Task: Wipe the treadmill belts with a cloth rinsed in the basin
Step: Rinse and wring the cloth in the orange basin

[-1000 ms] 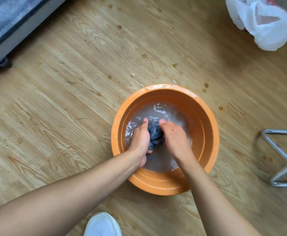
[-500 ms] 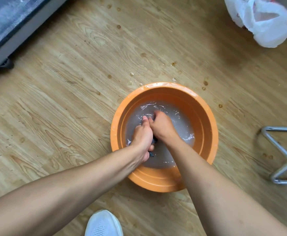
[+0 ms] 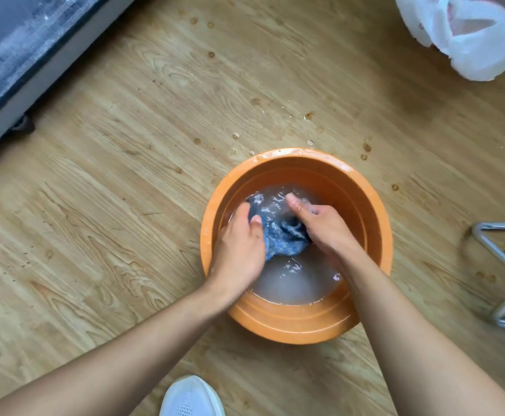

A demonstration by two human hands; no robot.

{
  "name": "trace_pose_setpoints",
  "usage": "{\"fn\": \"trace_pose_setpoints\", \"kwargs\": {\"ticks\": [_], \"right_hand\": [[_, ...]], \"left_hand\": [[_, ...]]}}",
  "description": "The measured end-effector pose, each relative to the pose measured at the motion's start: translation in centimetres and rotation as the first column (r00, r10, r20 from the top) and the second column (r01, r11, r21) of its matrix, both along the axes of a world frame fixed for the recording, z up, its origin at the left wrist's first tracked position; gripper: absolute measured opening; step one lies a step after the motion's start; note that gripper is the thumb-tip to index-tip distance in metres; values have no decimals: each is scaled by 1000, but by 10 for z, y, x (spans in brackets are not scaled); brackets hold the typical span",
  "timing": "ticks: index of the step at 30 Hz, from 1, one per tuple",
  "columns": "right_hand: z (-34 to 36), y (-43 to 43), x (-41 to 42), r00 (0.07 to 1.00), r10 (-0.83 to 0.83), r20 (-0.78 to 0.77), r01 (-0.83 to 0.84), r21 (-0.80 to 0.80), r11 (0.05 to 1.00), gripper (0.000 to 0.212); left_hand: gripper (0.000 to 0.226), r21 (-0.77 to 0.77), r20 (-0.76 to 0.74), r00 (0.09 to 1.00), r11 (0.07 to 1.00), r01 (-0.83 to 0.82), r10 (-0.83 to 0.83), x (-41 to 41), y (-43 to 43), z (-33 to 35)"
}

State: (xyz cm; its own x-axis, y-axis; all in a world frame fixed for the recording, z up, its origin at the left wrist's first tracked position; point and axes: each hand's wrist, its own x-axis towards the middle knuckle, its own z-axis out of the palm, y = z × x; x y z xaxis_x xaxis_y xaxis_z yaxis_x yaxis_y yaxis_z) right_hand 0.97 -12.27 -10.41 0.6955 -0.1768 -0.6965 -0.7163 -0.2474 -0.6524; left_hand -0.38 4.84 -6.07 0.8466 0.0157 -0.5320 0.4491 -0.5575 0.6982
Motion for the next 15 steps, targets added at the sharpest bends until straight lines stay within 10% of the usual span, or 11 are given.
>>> {"fn": "trace_pose_setpoints", "kwargs": {"ticks": [3,9,13,15], "right_hand": [[22,-5,-11,985,70,158,-69,-8,998,15],[60,-7,-34,868,172,466,-13,-324,946,52],[54,-11,-58,854,407,324,-207,-507,837,40],[54,-10,-67,851,505,146,-376,-504,778,40]], "left_hand": [[16,125,254,943,974,190,-216,3,1,5],[29,-114,227,971,993,-43,68,0,8,-15],[37,118,111,950,953,279,-292,-24,10,-9],[40,361,-15,790,734,576,-613,-29,8,2]]}}
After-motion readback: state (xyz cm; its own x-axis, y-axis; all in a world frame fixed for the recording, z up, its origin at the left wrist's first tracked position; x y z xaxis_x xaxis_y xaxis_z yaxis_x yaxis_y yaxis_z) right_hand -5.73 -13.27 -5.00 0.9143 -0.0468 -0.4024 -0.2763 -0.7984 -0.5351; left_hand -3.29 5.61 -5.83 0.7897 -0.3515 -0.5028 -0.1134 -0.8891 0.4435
